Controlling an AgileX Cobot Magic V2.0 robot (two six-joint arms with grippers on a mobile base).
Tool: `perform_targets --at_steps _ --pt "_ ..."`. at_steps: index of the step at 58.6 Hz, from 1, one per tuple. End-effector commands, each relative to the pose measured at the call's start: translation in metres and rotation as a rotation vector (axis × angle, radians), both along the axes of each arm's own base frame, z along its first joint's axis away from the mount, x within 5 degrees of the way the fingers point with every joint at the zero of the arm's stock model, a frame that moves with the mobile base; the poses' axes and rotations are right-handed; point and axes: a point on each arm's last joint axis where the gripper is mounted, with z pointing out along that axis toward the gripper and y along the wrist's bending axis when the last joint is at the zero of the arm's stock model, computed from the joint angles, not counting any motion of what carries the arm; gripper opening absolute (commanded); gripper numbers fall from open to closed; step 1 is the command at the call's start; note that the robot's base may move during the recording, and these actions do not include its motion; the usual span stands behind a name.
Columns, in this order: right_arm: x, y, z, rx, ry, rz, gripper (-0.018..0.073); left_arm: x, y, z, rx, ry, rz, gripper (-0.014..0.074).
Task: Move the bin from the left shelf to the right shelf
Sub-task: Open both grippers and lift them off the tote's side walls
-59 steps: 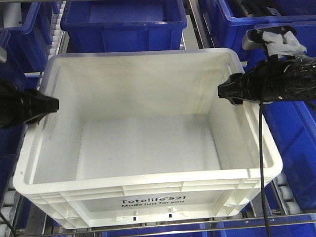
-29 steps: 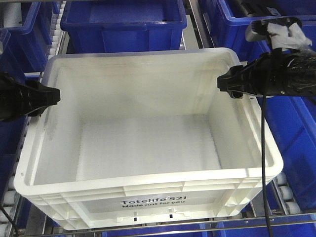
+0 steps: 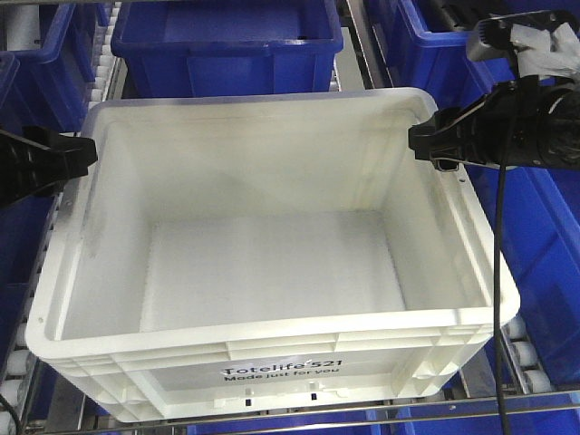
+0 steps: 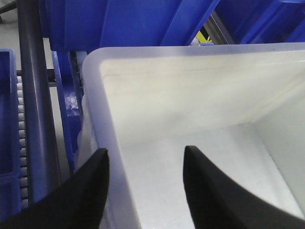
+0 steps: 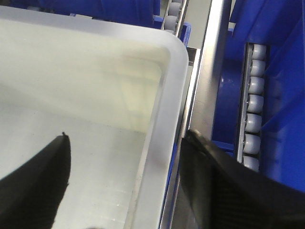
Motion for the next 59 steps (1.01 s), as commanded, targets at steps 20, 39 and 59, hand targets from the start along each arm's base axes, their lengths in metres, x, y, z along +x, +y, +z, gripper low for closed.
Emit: perform_targets --at_steps 20,39,59 --pt "-0.012 -0.005 0.027 0.029 -0.143 -0.024 0.0476 -0.006 0.000 0.021 0.040 -0.098 -0.029 0.0349" --pt "-0.062 -0.026 0.011 0.026 -0.381 -0.123 0.0475 -0.042 0.013 0.007 0.045 -0.245 0.060 0.0349" --pt "-0.138 -0.051 0.005 -0.016 -0.683 -0.184 0.0473 -0.129 0.034 -0.009 0.125 -0.600 0.138 0.0349"
